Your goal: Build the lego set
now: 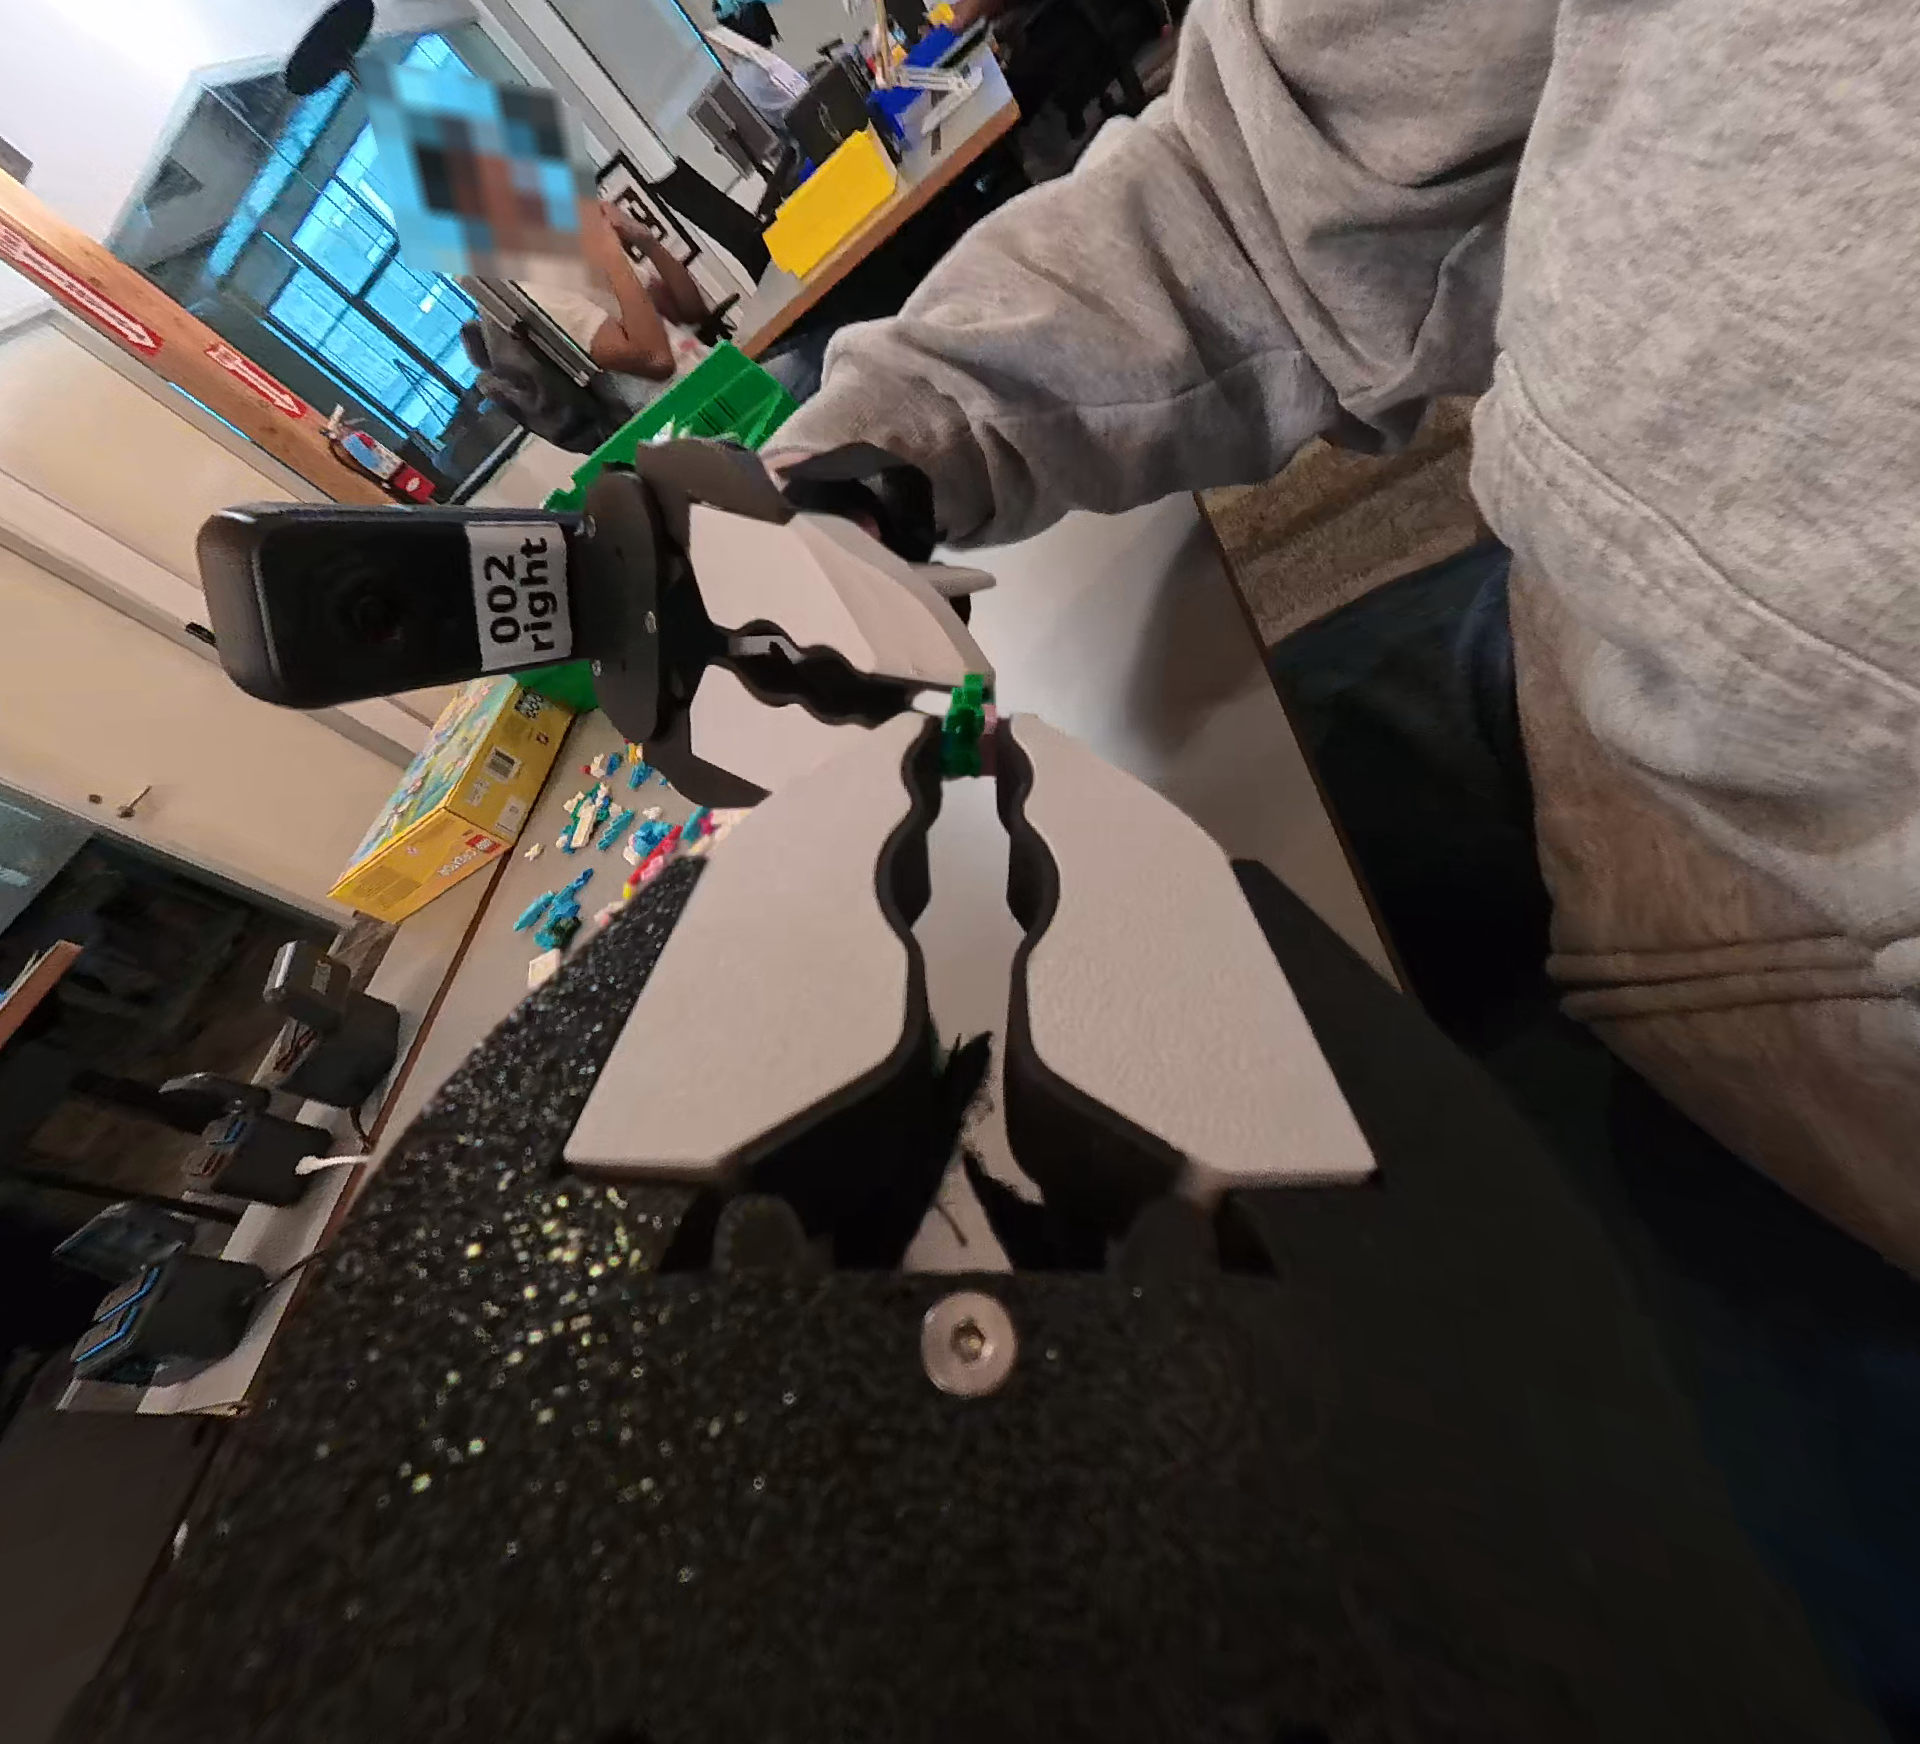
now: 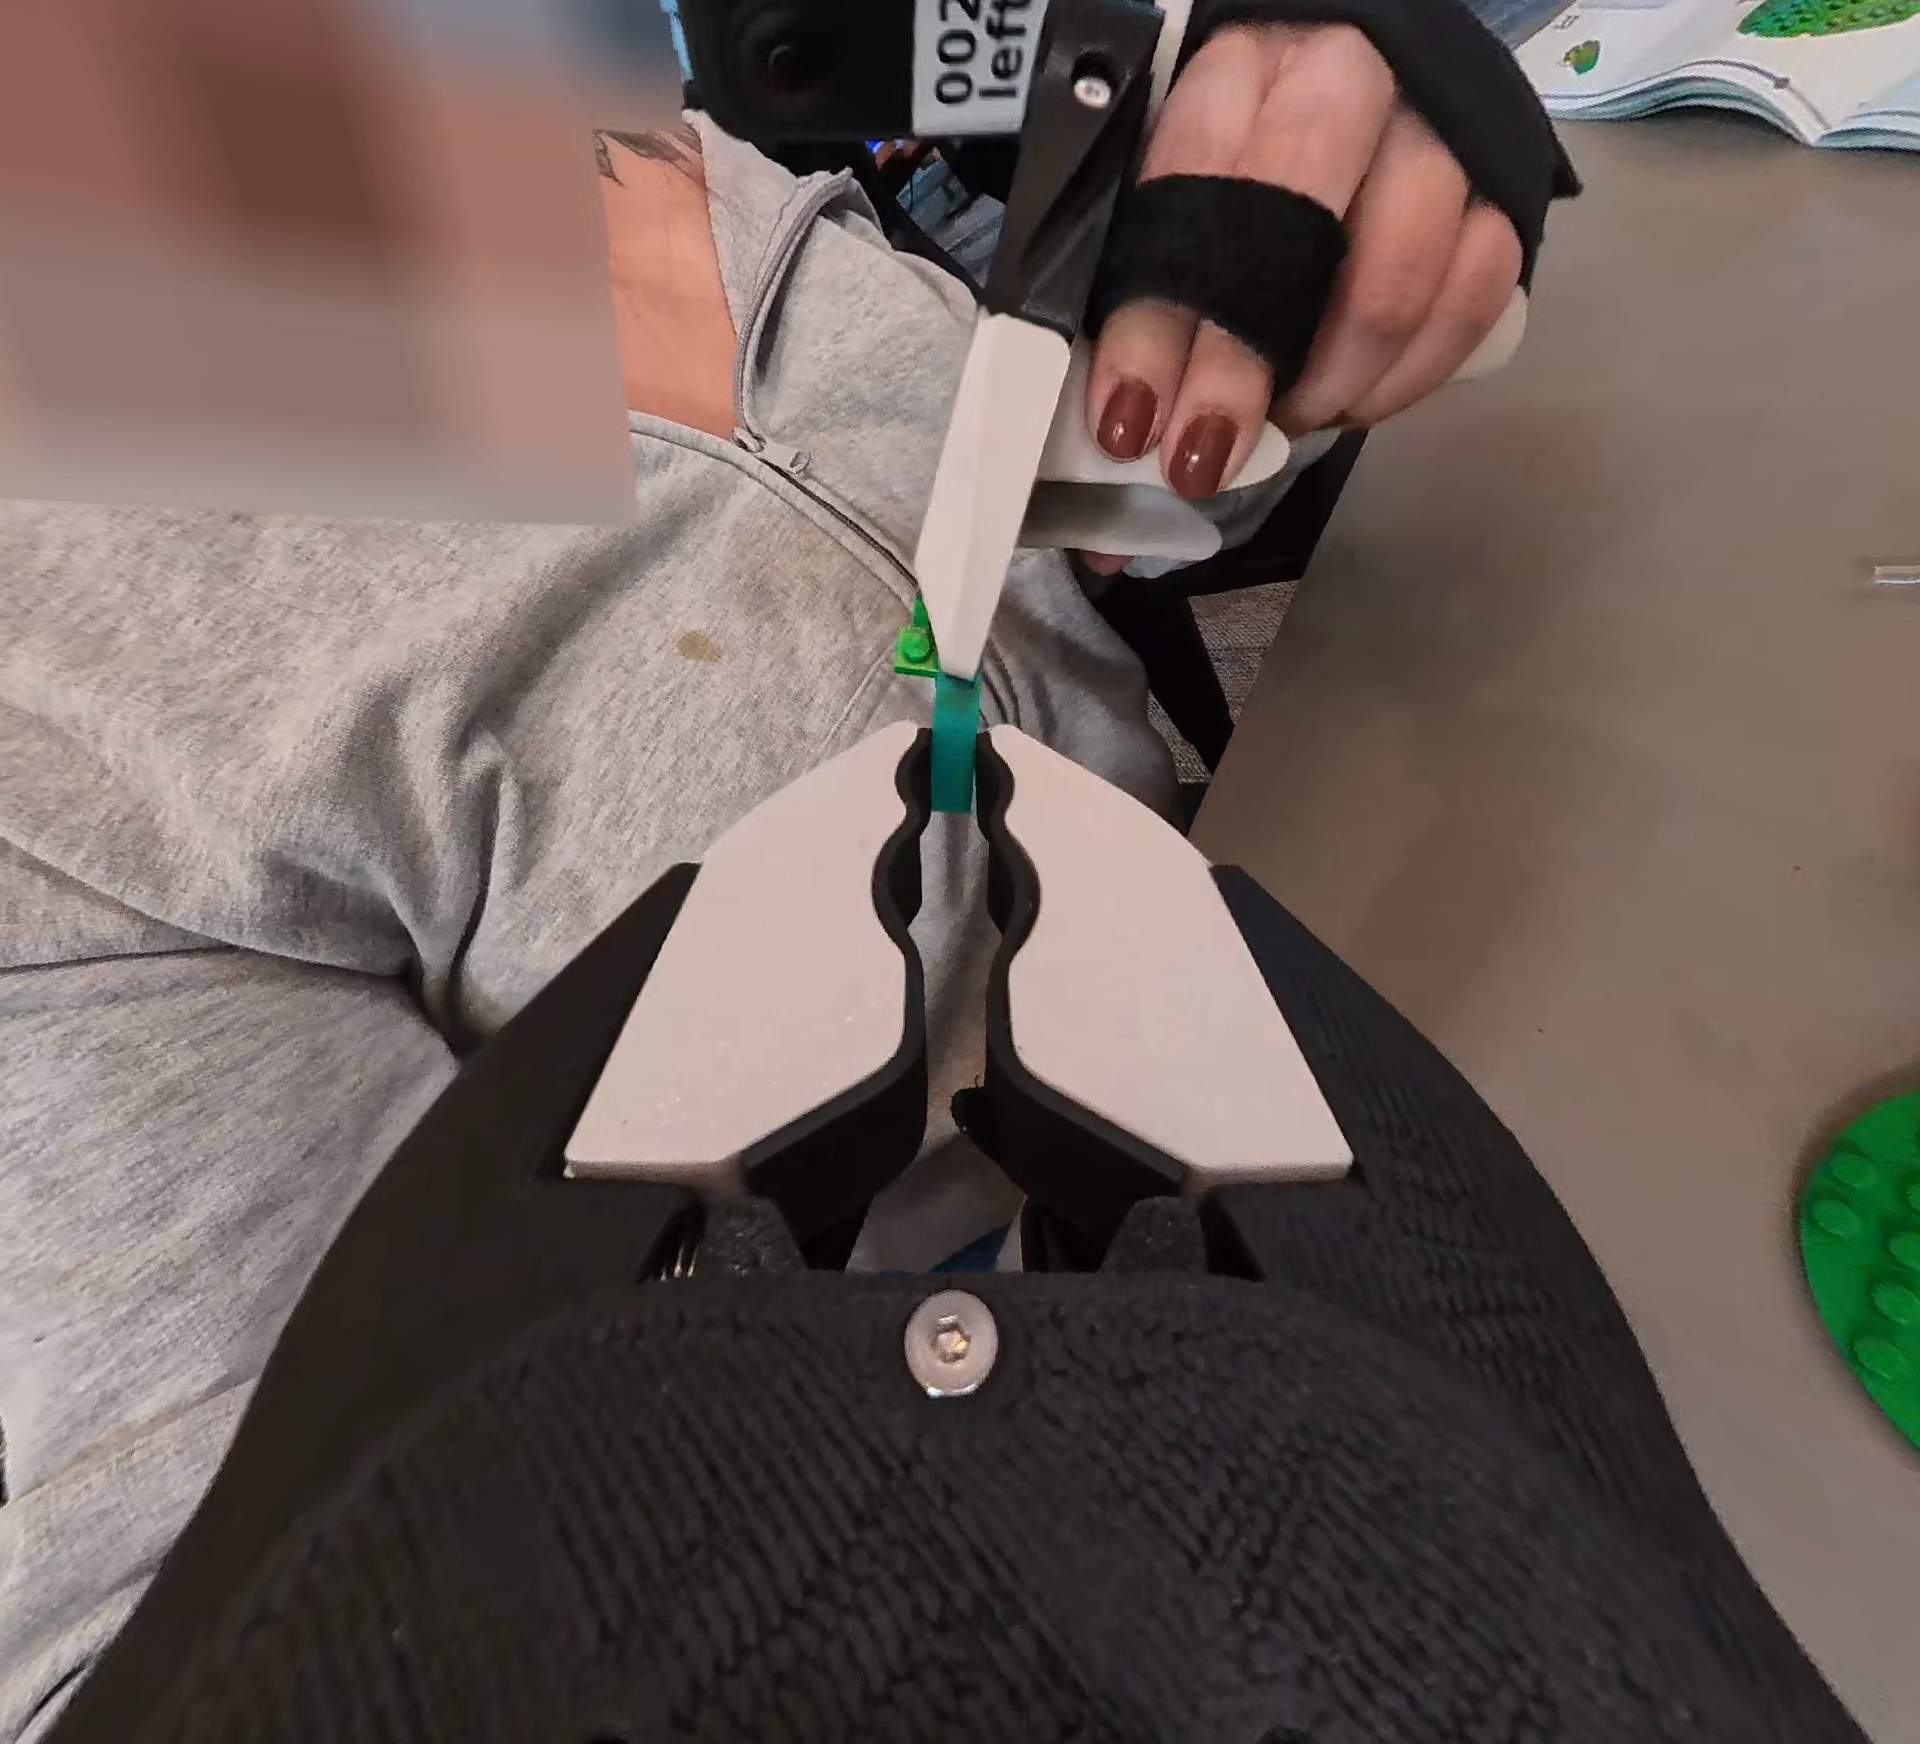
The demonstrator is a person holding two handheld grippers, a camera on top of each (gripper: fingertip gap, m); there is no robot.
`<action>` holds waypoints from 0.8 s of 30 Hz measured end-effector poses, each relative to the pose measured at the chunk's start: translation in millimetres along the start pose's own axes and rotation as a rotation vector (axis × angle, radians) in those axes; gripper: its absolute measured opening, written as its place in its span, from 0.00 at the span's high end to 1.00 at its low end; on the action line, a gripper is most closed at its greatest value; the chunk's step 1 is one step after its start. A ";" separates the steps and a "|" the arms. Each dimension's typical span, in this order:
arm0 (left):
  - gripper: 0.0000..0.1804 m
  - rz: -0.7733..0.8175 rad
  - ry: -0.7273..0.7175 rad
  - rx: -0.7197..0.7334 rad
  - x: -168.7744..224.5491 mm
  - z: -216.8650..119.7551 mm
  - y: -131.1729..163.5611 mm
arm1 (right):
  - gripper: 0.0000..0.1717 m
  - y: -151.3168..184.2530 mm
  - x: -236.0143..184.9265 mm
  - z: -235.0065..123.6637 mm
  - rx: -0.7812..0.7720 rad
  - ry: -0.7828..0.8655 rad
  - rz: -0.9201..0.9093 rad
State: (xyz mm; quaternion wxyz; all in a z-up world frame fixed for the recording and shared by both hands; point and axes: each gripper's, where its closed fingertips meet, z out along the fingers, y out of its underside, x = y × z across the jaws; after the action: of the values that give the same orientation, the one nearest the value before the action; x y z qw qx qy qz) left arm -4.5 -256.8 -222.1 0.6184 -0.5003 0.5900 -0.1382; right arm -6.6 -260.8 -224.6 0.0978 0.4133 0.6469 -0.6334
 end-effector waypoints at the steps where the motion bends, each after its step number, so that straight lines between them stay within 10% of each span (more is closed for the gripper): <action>1: 0.94 0.008 -0.003 -0.018 -0.6 -0.6 2.1 | 0.97 0.4 1.7 -0.1 0.002 0.020 -0.003; 6: 0.94 0.086 -0.143 -0.133 -19.5 -11.9 26.5 | 0.81 -19.1 15.7 -47.1 0.191 0.368 -0.102; 13: 0.94 0.060 -0.283 -0.138 -35.7 -18.6 57.6 | 0.86 37.5 -0.4 -244.7 0.322 1.408 -0.132; 24: 0.94 0.113 -0.363 -0.119 -35.3 -3.3 67.6 | 0.93 181.8 12.7 -270.3 -0.027 1.512 0.262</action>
State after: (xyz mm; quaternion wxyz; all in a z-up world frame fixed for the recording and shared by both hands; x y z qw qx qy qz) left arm -45.1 -200.3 -253.5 0.6909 -0.5188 0.5030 0.0242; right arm 212.3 -38.4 -318.9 -0.2919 0.8062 0.4911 -0.1539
